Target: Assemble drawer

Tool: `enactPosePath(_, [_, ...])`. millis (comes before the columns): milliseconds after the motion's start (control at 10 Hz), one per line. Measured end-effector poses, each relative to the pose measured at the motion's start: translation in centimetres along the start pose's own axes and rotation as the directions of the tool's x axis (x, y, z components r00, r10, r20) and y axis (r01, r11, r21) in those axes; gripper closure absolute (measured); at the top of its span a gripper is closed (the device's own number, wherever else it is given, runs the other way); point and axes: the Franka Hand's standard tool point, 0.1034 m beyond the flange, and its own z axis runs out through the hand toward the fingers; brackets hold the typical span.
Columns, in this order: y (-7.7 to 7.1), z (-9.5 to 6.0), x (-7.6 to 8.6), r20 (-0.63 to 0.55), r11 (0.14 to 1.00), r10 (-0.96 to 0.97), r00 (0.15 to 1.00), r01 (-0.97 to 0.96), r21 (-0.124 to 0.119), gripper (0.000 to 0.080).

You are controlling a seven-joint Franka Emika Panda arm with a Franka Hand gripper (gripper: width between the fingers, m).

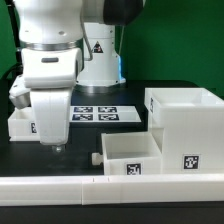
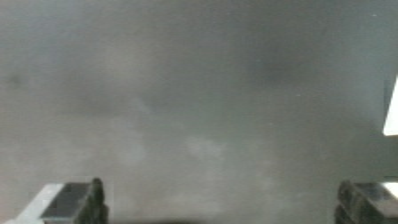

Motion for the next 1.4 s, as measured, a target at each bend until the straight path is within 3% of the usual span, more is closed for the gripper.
enactPosePath(700, [0.3,1.7,5.0,-0.035,0.999,0.04,0.999,-0.039,0.02,0.015])
enactPosePath(1400, [1.2,1.3,9.1,-0.055,0.988,0.155,0.986,-0.154,0.021,0.015])
